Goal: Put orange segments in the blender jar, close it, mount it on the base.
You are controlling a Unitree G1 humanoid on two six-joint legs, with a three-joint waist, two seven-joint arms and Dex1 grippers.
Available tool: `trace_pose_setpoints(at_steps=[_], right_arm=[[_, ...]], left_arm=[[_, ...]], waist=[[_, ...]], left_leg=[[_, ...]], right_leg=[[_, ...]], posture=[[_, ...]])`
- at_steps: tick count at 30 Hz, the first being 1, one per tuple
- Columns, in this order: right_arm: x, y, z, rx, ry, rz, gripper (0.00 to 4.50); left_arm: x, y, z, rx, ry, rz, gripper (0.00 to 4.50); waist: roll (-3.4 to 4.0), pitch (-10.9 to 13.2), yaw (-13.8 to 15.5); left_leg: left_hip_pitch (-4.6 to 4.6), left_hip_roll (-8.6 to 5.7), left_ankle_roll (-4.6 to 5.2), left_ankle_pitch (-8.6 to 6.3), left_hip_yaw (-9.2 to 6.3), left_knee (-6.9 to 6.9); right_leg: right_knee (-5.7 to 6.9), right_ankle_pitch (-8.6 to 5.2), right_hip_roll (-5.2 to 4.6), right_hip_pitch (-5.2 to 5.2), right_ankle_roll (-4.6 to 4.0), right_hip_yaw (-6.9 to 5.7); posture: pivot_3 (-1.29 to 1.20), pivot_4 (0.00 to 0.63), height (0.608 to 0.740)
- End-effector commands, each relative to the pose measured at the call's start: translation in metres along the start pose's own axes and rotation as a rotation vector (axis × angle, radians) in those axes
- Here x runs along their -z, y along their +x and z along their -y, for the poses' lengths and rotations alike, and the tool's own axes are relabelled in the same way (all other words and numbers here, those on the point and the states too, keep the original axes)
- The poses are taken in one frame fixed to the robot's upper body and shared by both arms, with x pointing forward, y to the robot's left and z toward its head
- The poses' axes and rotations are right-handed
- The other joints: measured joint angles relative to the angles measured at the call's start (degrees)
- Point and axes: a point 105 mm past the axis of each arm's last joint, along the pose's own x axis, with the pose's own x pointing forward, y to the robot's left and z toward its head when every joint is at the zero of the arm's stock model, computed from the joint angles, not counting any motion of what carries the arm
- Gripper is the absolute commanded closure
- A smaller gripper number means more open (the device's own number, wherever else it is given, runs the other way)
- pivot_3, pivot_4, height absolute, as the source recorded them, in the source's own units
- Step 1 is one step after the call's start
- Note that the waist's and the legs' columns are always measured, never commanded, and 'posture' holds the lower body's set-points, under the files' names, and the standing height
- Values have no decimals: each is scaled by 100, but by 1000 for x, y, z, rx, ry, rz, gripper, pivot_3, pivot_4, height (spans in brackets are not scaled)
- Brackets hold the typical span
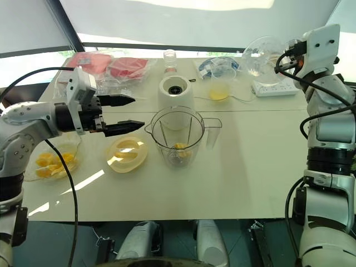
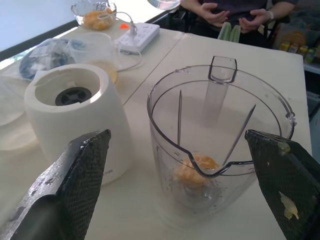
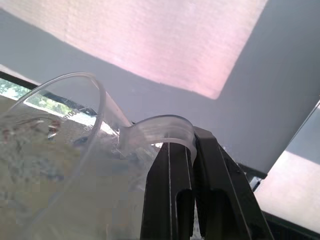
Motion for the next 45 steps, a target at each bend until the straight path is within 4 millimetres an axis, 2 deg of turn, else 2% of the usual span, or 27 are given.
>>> trace_pose_setpoints(at_steps=[1,8,18,23,30,45], right_arm=[[-47,-3,4,-13,83,113,4469],[-78,-9,-7,-86,212,130,4469],[-107,-28,-40,-248,185,129,4469],[-108,-35,-55,-306,148,119,4469],[-100,-42,-71,-371,87,95,4469],[-92,-50,-102,-451,-157,124,4469]], left_arm=[[-8,1,0,6,44,15,0],[-6,1,-1,7,43,9,0],[-7,0,0,26,49,10,0],[-12,-2,4,59,50,18,0],[-16,-3,6,80,59,20,0],[-15,-4,11,91,53,17,0]], waist=[[1,2,-2],[-1,10,0],[0,11,0],[-4,13,-1],[-5,14,-1],[-8,18,-3]], left_leg=[[-1,-1,0,0,3,0],[-8,-2,1,-1,5,-2],[-10,-1,1,-1,5,-5],[-12,-1,1,-1,6,-5],[-13,-1,1,-1,6,-6],[-14,-1,1,-1,6,-6]], right_leg=[[0,0,-4,-1,0,2],[-1,5,-9,-10,9,1],[-1,1,-9,-13,2,0],[-1,-1,-9,-15,0,0],[-2,-2,-9,-16,-1,0],[-2,-3,-9,-18,-1,0]], posture=[[0,150,740],[0,150,740],[0,150,740],[0,150,740],[0,150,740],[0,150,740]])
